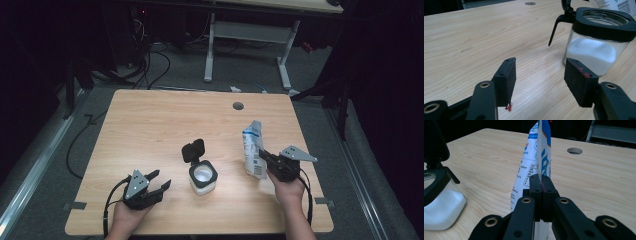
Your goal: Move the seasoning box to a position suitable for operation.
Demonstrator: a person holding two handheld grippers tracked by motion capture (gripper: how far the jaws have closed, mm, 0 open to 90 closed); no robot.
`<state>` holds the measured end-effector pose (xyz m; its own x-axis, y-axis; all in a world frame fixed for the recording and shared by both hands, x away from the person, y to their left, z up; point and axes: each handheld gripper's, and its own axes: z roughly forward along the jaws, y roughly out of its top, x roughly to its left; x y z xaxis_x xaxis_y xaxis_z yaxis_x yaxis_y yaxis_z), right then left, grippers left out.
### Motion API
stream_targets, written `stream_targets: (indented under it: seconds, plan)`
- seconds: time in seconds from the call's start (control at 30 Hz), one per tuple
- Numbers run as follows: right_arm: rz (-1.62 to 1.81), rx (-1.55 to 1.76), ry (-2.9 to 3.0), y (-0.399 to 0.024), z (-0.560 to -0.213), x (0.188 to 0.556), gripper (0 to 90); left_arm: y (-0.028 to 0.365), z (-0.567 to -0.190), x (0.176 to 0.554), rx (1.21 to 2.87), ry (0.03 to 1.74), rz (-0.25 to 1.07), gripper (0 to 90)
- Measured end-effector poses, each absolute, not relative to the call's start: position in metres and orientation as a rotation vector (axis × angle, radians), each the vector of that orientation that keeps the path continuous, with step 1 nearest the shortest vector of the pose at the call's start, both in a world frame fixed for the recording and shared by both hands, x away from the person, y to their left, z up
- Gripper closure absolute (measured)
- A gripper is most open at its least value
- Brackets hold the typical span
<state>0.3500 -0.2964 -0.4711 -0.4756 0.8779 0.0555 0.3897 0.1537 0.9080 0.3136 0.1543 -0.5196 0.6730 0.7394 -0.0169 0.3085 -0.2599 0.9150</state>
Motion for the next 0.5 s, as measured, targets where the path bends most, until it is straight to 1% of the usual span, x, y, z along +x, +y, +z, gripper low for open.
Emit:
stream_targets:
  seconds: [0.5]
  plan:
    - [1.334, 1.195, 1.900, -0.304, -0.483, 0.323, 88.4, 0.154, -0.520, 0.313, 1.850, 0.831, 0.519, 43.2]
